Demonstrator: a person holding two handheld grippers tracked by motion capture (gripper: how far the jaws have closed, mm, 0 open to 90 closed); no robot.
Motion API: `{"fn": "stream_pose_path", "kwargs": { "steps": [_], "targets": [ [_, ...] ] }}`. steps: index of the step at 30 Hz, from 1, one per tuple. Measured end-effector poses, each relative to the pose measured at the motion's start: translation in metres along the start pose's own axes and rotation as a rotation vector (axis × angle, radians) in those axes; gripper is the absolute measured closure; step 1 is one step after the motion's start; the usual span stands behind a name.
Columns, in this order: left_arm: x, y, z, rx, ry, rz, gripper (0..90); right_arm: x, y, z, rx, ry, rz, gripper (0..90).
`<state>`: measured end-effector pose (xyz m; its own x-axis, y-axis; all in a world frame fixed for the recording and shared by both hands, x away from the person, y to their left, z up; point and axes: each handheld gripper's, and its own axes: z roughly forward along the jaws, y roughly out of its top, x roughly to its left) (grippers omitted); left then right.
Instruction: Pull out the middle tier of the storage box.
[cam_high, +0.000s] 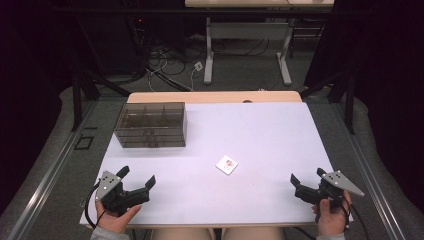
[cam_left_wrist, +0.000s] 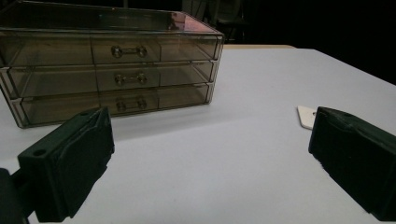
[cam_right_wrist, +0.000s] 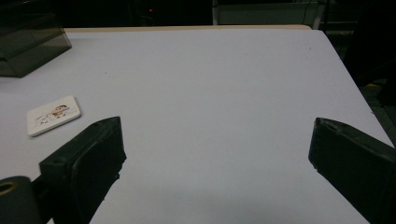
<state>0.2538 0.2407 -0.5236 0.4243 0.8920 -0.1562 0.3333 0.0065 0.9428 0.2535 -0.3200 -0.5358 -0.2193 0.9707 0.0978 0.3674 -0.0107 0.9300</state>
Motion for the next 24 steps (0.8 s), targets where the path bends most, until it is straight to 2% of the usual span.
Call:
{"fn": "stream_pose_path", "kwargs": {
  "steps": [4,6,12,20,24],
  "targets": [
    [0.001,0.0,0.003,-0.004,-0.001,-0.002,0.3,0.0,-0.001,-0.001,0.008,-0.004,-0.007,3.1],
    [0.002,0.002,0.005,-0.01,-0.004,-0.017,0.3,-0.001,-0.001,-0.002,0.003,-0.002,-0.001,3.1],
    [0.002,0.002,0.01,-0.002,0.002,-0.006,0.3,-0.003,-0.003,-0.004,0.003,-0.013,0.008,3.3],
    [0.011,0.006,0.014,-0.014,0.012,-0.06,0.5,-0.001,-0.004,0.002,0.001,-0.014,0.014,3.7],
    [0.017,0.01,0.016,-0.03,0.029,-0.076,0.6,0.0,-0.003,0.0,0.028,-0.01,-0.008,3.8]
  ]
}}
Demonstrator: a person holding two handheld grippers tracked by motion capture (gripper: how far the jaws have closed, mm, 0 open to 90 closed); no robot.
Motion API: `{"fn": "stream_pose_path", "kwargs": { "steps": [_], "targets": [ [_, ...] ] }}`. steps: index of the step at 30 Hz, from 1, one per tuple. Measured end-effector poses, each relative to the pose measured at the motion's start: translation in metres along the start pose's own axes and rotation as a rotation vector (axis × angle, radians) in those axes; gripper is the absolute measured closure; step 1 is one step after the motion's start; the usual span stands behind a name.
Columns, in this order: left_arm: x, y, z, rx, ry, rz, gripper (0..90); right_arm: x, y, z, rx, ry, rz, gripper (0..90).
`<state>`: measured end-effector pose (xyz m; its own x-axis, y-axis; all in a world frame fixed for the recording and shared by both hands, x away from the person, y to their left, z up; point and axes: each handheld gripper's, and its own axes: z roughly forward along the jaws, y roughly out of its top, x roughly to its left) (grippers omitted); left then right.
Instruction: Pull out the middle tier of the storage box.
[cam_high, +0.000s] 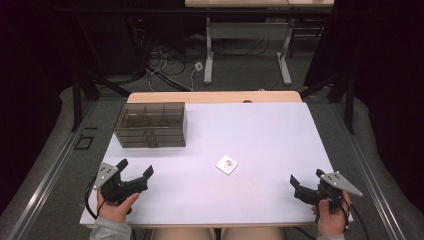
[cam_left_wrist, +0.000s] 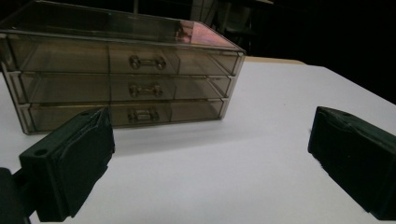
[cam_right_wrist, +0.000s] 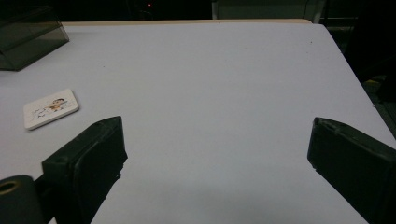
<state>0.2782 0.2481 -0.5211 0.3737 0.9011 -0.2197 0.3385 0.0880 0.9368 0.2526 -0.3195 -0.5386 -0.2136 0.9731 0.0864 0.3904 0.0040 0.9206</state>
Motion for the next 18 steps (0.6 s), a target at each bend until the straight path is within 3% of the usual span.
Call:
{"fn": "stream_pose_path", "kwargs": {
  "steps": [7,12,18],
  "targets": [
    [0.003,0.009,0.007,0.014,0.031,-0.003,2.3,-0.001,-0.001,-0.001,-0.014,-0.001,0.016,4.1],
    [0.002,0.014,0.018,0.063,0.046,0.02,4.9,-0.003,-0.002,0.0,-0.01,-0.003,0.028,4.5],
    [0.001,0.021,0.027,0.089,0.024,0.032,5.7,-0.002,-0.002,0.001,0.005,-0.006,0.025,4.8]
  ]
}}
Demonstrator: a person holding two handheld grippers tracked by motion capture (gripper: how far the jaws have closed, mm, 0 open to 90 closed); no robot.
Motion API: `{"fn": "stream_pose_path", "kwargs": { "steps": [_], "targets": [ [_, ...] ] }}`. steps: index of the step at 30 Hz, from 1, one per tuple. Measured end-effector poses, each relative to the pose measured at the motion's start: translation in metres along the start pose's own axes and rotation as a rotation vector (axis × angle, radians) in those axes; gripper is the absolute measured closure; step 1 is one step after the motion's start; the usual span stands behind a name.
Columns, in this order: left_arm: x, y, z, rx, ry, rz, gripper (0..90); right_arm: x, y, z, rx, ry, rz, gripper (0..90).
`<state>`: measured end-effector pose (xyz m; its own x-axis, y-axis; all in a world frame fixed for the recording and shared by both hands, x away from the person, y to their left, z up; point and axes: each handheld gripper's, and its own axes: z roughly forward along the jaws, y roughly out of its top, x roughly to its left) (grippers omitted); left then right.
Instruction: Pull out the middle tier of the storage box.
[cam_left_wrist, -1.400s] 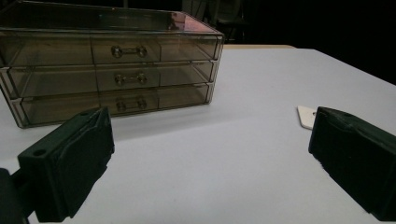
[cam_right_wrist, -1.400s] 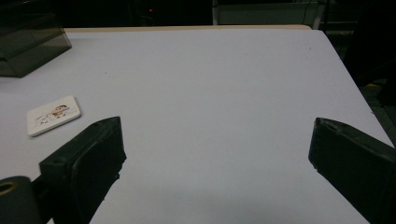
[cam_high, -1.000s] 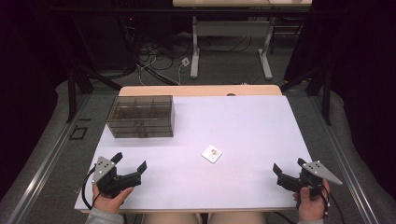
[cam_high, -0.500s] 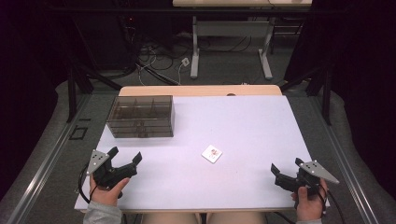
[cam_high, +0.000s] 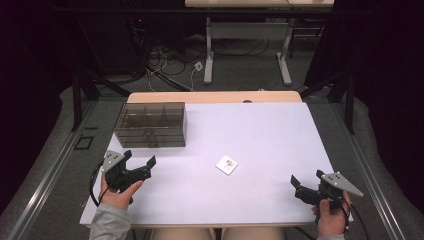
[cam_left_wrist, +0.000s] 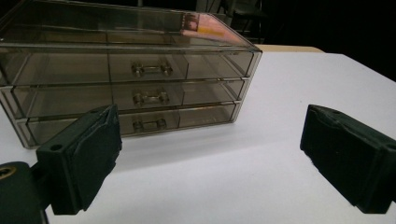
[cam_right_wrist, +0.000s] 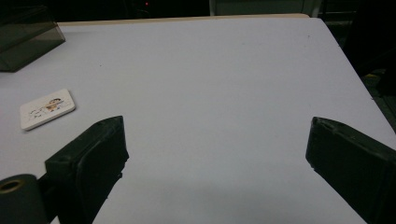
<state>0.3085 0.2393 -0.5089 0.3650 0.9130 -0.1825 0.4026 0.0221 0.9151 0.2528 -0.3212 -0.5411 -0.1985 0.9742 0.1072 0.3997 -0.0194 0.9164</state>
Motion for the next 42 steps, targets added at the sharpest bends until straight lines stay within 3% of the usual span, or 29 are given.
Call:
{"fn": "stream_pose_path", "kwargs": {
  "steps": [9,15,18,23,33,36,39,41,42],
  "targets": [
    [-0.002,0.017,0.01,0.032,-0.02,0.016,5.7,0.002,-0.002,0.003,-0.014,0.0,-0.004,5.1],
    [-0.002,0.026,0.015,0.048,-0.02,0.026,5.7,0.0,-0.001,0.001,0.008,0.0,-0.005,5.2],
    [-0.001,0.03,0.018,0.053,-0.021,0.018,6.1,0.0,-0.001,0.001,0.024,-0.007,-0.008,5.3],
    [0.002,0.037,0.022,0.071,-0.02,0.01,6.7,0.001,-0.003,0.004,0.002,-0.002,-0.011,5.4],
    [0.013,0.045,0.032,0.11,-0.017,-0.077,11.0,-0.001,-0.003,0.003,0.011,-0.01,0.004,5.6],
    [0.017,0.046,0.036,0.125,-0.016,-0.104,16.0,-0.002,-0.003,0.003,0.01,-0.007,0.006,5.7],
    [0.021,0.046,0.042,0.129,-0.015,-0.153,16.5,-0.003,-0.004,0.004,0.002,-0.01,0.015,5.9],
    [0.022,0.046,0.043,0.132,-0.014,-0.159,16.7,-0.003,-0.003,0.003,0.016,-0.01,0.013,5.9],
    [0.023,0.045,0.045,0.137,-0.018,-0.195,16.9,-0.003,-0.004,0.003,0.014,-0.008,0.018,6.0]
  ]
}}
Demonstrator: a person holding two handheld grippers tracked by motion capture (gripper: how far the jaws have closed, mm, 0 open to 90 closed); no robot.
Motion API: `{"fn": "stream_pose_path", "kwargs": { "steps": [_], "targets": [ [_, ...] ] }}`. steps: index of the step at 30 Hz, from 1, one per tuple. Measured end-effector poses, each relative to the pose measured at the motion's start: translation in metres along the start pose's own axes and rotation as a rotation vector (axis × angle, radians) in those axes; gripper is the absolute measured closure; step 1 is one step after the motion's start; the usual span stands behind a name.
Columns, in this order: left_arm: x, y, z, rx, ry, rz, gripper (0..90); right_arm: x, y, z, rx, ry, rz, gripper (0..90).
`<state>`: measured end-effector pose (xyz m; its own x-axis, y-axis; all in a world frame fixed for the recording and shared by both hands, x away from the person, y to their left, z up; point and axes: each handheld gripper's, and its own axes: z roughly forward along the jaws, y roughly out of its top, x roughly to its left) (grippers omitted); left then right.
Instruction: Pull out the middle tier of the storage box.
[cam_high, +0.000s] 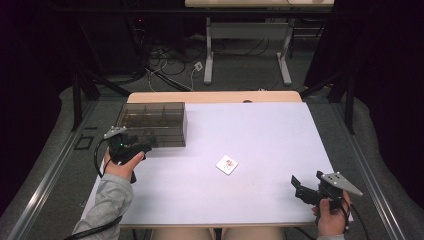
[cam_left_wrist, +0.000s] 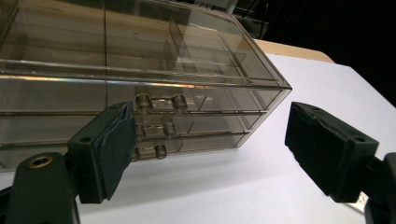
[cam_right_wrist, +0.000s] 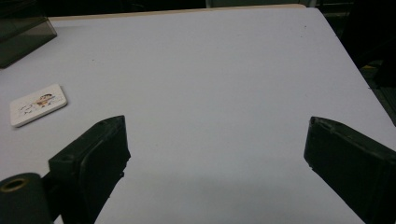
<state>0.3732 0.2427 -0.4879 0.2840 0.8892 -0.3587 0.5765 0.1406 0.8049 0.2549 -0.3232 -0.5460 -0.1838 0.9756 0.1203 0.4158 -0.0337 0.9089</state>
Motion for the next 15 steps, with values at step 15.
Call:
{"fn": "stream_pose_path", "kwargs": {
  "steps": [15],
  "targets": [
    [0.005,0.003,0.012,0.089,0.008,-0.087,25.8,-0.002,0.0,0.001,-0.005,0.002,0.005,6.5]
  ]
}}
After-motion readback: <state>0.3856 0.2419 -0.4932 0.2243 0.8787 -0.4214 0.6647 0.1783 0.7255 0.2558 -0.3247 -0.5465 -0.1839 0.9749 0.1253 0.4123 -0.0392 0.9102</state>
